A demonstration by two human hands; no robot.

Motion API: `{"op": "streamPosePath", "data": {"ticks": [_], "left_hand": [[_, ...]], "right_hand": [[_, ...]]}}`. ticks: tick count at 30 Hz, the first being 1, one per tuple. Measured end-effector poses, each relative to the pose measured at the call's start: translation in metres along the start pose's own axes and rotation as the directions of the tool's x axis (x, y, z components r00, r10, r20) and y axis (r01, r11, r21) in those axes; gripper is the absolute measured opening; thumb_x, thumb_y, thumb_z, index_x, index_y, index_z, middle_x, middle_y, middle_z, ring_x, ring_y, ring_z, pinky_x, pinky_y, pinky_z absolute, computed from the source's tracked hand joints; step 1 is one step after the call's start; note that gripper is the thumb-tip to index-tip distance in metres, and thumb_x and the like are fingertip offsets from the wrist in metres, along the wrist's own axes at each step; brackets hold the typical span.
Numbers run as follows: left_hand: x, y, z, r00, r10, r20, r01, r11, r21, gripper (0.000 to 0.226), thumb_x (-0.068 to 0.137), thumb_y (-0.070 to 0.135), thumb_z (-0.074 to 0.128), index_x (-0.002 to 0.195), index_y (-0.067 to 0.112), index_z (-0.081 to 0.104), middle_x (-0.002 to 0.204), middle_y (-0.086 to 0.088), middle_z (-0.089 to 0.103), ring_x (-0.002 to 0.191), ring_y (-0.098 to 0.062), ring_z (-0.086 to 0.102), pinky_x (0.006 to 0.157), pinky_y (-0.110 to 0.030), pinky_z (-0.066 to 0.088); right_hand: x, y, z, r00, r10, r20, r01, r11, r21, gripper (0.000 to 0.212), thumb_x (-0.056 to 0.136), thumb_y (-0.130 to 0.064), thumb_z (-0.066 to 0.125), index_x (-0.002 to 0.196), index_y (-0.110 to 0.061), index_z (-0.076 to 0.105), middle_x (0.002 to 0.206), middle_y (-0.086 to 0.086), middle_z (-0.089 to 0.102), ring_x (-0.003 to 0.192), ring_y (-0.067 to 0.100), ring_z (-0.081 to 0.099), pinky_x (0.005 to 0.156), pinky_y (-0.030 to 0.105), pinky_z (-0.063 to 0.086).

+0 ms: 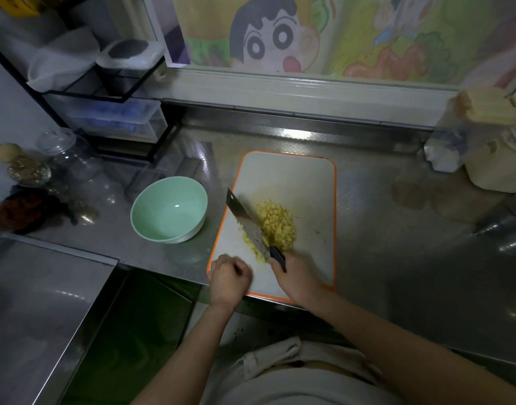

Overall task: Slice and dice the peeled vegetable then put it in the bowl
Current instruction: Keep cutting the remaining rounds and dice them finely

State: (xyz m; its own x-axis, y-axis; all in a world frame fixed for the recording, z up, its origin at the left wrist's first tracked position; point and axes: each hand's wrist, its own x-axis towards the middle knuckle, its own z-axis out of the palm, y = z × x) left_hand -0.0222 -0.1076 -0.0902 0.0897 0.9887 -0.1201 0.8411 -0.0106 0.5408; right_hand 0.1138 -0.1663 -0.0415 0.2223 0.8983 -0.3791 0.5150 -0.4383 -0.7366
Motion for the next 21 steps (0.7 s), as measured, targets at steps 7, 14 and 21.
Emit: {"op": "streamPosePath", "data": {"ticks": [7,14,21], "left_hand": [[0.004,-0.001,-0.001,0.992,0.122,0.03,-0.123,0.992,0.028,0.017,0.088,0.028,0.058,0.077,0.016,0.062,0.091,-0.009,0.06,0.094,-0.029,0.054,0.076,-0.033,0.036],[0.003,0.033,-0.02,0.952,0.204,-0.229,-0.267,0.919,-0.289,0.011,0.09,0.014,0.043,0.092,0.008,0.052,0.092,-0.001,0.044,0.087,-0.025,0.051,0.076,-0.031,0.038],[0.01,0.069,-0.059,0.804,0.457,-0.382,-0.569,0.778,-0.266,0.015,0.089,0.013,0.039,0.092,0.009,0.054,0.091,0.004,0.045,0.088,-0.015,0.046,0.079,-0.024,0.036]], "right_hand": [[-0.002,-0.001,-0.018,0.997,-0.049,-0.058,0.058,0.985,0.164,0.039,0.099,-0.036,0.042,0.065,-0.017,0.039,0.055,0.0,0.034,0.046,0.011,0.035,0.042,0.017,0.026],[-0.006,0.005,-0.036,0.994,-0.084,-0.075,0.087,0.996,0.034,0.041,0.1,-0.042,0.031,0.079,-0.012,0.05,0.055,-0.004,0.038,0.043,0.006,0.036,0.048,0.023,0.028],[-0.008,0.012,-0.049,0.942,-0.337,-0.004,0.318,0.892,-0.322,0.026,0.097,-0.041,0.044,0.103,-0.023,0.061,0.063,-0.013,0.043,0.05,0.0,0.036,0.048,0.013,0.024]]}}
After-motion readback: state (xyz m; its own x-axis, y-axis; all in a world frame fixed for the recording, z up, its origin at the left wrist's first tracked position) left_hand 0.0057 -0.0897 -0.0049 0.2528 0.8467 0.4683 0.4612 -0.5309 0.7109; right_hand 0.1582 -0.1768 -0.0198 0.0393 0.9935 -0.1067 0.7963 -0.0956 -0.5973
